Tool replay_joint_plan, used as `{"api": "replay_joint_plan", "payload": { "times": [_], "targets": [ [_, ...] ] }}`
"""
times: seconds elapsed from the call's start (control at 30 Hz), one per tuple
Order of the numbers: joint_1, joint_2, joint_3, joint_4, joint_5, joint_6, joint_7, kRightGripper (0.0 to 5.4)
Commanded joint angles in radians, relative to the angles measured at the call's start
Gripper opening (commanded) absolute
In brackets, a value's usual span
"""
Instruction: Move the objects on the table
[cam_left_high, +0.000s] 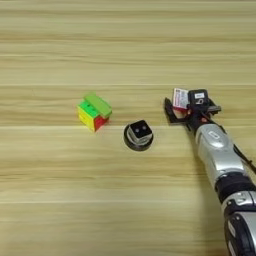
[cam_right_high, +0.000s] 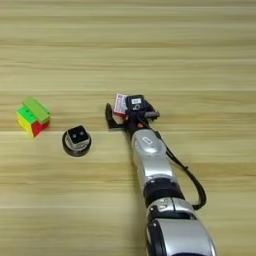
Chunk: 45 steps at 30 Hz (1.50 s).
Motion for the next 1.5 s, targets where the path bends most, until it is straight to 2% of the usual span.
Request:
{"api": "replay_joint_plan", "payload": {
  "times": [0.03, 0.2, 0.3, 0.77, 1.0, 1.1, 1.23, 1.5],
  "targets": [
    [-0.027, -0.004, 0.004, -0.074, 0.009, 0.025, 0.004, 5.37],
    [-0.021, -0.002, 0.006, -0.082, 0.012, 0.036, 0.015, 5.37],
    [-0.019, -0.001, 0.006, -0.085, 0.012, 0.038, 0.021, 5.09],
    [-0.025, -0.001, -0.002, -0.069, 0.016, 0.035, 0.031, 3.23],
    [-0.008, -0.002, -0.002, -0.106, 0.016, 0.042, 0.034, 2.37],
    [0.013, 0.000, 0.001, -0.147, 0.015, 0.054, 0.034, 2.14],
    [0.063, 0.007, 0.008, -0.240, 0.017, 0.087, 0.038, 2.09],
    [0.245, 0.033, 0.046, -0.547, 0.023, 0.198, 0.053, 2.09]
  ]
}}
